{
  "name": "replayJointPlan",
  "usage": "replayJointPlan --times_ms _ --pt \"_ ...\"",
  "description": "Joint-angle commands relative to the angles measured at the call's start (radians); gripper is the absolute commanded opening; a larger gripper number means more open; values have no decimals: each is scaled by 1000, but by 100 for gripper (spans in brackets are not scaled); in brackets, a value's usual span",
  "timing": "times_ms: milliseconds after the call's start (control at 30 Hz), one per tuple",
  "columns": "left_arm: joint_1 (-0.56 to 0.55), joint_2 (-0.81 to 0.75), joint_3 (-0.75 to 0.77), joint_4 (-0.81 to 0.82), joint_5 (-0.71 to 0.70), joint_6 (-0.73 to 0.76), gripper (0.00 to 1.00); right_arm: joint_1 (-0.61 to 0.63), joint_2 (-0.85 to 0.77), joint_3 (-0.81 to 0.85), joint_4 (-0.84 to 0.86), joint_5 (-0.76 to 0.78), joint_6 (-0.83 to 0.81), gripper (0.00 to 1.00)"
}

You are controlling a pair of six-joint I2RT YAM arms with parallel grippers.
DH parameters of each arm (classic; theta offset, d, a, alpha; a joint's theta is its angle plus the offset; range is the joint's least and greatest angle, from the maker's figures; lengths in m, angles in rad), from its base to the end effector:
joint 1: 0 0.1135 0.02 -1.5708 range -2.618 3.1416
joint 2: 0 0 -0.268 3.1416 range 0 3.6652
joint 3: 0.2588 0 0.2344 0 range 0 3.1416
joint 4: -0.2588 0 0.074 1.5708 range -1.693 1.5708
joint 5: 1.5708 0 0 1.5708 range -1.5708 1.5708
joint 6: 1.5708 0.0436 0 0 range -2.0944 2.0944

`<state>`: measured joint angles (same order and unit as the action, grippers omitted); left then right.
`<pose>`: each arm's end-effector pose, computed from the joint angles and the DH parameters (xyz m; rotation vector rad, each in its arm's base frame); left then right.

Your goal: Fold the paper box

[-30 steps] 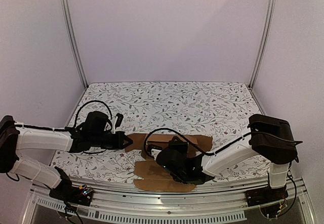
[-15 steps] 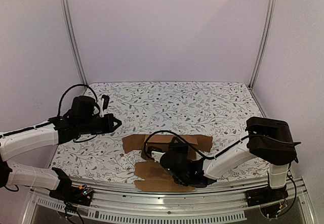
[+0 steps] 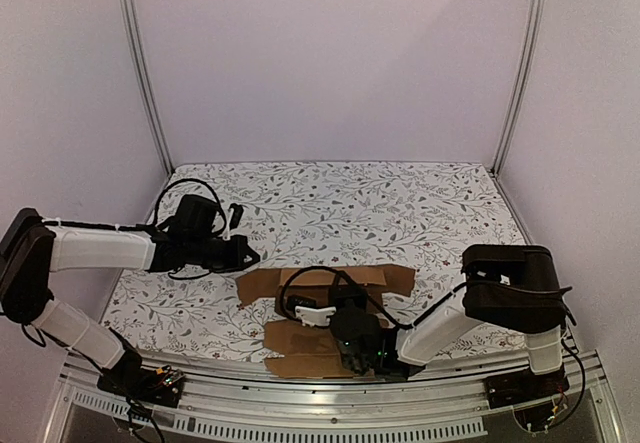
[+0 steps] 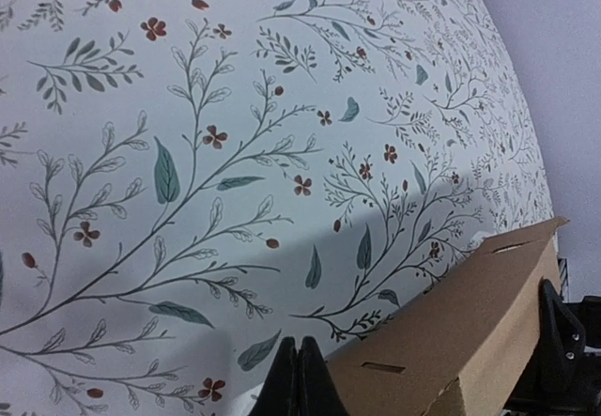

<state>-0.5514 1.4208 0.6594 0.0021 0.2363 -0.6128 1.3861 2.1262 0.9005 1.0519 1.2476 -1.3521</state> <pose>0.2245 -0.1500 0.1855 0.0499 2.4642 -0.8254 0.1106 0.3669 0.1331 -1.2744 1.1761 -1.0468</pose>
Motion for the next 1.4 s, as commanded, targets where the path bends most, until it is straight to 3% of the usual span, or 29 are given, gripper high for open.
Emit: replayJointPlan --times_ms 0,233,700,1367 --pt "11 33 3 98 97 19 0 7 15 -15 64 3 -30 0" --pt "-5 21 -59 120 150 10 0 6 12 -8 37 -2 8 0" --pt "-105 -85 -109 37 102 -28 0 7 20 10 30 0 10 0" --pt "-244 -93 -127 28 -3 -73 0 7 20 -8 42 21 14 0"
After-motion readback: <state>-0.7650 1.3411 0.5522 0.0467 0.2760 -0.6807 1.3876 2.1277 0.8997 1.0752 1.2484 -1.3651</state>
